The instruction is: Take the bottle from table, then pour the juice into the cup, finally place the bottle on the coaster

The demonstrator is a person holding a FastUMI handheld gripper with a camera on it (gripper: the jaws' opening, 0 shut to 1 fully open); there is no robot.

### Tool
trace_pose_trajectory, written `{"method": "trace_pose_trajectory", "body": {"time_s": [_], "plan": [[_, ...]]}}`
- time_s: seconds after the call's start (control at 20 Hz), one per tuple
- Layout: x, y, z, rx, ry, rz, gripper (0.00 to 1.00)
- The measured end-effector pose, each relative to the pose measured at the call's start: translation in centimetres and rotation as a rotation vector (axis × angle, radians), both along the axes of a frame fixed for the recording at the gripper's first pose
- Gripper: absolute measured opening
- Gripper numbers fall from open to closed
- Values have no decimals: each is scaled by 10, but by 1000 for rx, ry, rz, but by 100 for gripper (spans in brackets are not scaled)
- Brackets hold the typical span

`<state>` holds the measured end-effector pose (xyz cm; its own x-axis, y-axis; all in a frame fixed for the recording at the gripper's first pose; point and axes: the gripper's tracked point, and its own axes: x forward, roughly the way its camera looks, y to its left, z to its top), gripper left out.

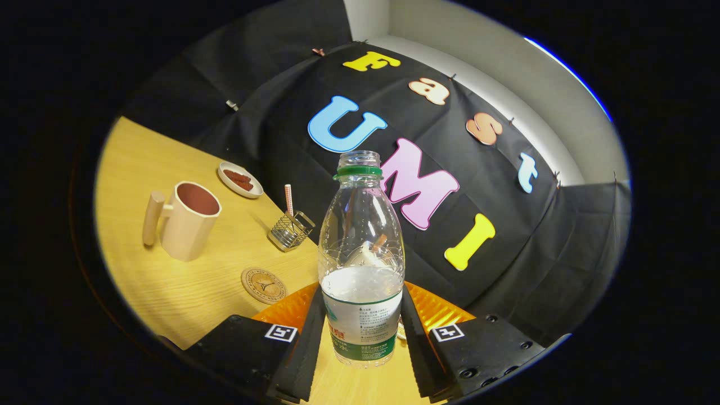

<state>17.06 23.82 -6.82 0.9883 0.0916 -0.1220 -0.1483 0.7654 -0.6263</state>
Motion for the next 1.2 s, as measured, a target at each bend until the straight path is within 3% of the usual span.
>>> {"method": "trace_pose_trajectory", "body": {"time_s": [0.45, 1.2], "plan": [[13, 33, -7, -292, -39, 69, 71], [39, 74, -12, -629, -77, 155, 71]]}}
